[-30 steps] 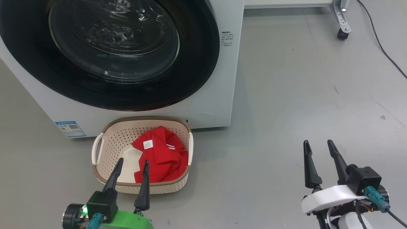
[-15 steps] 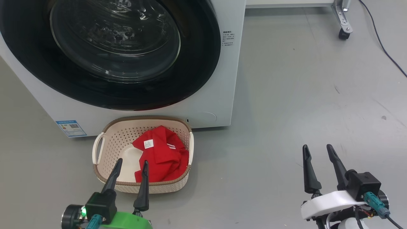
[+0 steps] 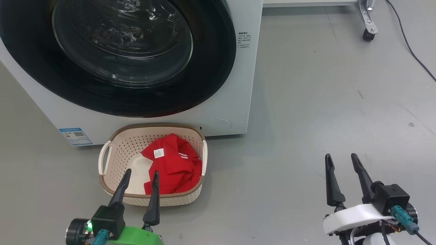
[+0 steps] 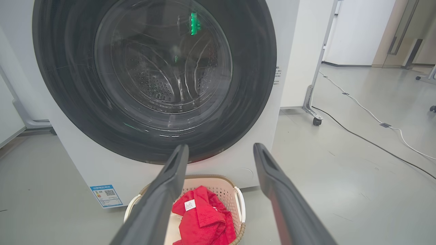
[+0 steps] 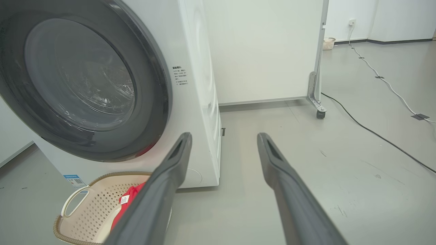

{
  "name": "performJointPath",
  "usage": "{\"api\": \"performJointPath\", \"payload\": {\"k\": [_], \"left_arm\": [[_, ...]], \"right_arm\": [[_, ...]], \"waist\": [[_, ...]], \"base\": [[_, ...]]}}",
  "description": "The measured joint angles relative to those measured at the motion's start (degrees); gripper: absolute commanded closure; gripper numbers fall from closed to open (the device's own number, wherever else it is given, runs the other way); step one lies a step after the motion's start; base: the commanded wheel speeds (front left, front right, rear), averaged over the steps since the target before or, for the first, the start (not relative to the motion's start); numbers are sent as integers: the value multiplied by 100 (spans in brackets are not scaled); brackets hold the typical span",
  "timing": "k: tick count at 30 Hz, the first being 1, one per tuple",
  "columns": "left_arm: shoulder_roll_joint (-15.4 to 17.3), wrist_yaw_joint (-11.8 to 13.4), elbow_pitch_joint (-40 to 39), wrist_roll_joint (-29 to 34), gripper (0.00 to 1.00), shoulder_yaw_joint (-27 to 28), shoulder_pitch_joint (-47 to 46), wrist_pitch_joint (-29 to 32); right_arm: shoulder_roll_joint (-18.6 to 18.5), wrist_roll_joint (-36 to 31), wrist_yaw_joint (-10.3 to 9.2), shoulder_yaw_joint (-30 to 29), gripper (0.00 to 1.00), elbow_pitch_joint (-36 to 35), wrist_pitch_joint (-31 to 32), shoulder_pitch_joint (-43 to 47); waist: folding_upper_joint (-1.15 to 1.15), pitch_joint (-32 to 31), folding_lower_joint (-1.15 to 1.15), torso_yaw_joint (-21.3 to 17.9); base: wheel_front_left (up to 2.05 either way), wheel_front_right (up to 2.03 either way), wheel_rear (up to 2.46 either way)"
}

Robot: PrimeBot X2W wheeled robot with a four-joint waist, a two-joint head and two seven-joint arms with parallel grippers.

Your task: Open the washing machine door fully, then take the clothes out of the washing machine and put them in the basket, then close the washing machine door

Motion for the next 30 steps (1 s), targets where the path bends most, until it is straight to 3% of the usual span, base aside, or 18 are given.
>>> {"api": "performJointPath", "payload": {"k": [8,9,21,30], "left_arm": [[0,1,-16,0,0,-3,1,0],[0,-1,-21,0,100,-18,0,0],[-35,-62,171,-316,100,-81,199,26],[-36,-163,81,-1148,100,60,237,134]], "right_arm": [[10,-45,9,-2,0,-10,0,21],[11,-45,8,-16,100,-15,0,23],[60,290,16,4,100,224,8,196],[66,1101,59,-82,100,188,143,209]], "waist": [[0,18,0,3],[0,19,0,4],[0,-2,0,-13],[0,-40,0,-40]], "base": [[0,0,0],[0,0,0],[0,0,0],[0,0,0]]}}
